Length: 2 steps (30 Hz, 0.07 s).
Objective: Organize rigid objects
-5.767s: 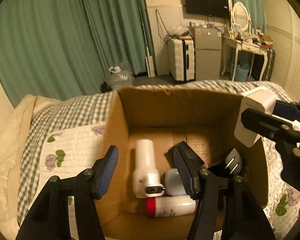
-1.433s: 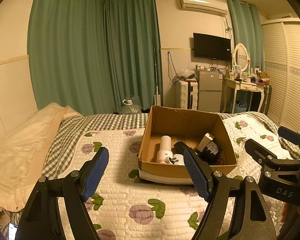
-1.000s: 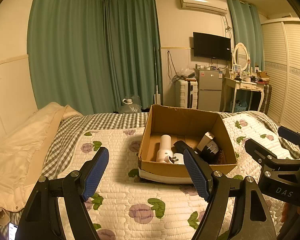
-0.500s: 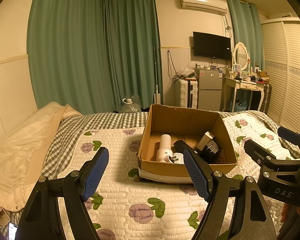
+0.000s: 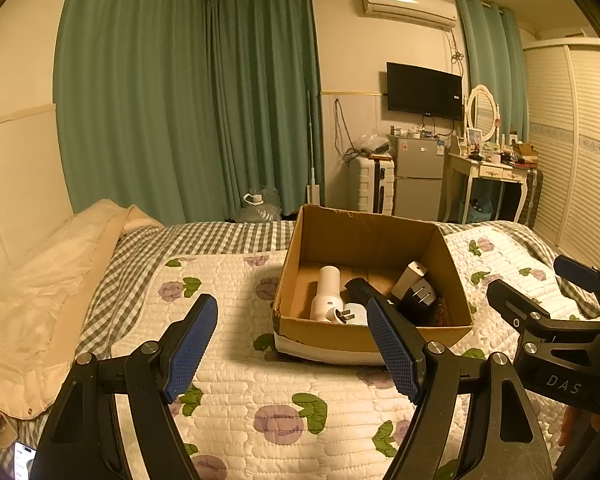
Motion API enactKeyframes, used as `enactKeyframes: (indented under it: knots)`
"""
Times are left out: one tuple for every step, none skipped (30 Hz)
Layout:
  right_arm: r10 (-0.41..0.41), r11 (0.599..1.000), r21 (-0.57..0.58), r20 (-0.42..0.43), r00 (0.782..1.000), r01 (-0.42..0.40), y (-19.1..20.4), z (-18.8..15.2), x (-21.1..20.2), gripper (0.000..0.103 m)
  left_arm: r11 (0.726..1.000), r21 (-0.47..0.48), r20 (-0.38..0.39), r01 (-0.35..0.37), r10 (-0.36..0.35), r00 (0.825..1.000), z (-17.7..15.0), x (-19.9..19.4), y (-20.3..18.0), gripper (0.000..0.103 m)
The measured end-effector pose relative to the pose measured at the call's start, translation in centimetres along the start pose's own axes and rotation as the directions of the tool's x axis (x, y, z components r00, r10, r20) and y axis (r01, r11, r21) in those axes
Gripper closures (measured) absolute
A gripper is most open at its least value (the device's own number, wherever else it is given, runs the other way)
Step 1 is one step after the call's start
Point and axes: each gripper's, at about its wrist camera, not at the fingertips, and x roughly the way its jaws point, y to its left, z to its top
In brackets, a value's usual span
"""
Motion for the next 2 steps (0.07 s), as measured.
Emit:
enactKeyframes:
  knots:
    - [-0.001,1.000,0.000,0.000,1.000,0.001,-0.03,0.00,-0.02,0.000,1.000,0.000,-0.001,0.000,0.000,1.000,0.06,0.05,0.02,0.023]
    - [0.000,1.000,0.000,0.000,1.000,0.000,0.01,0.03,0.02,0.000,1.000,0.000,-0.002,0.002,-0.002,1.000,0.03,0.05,0.03,0.023]
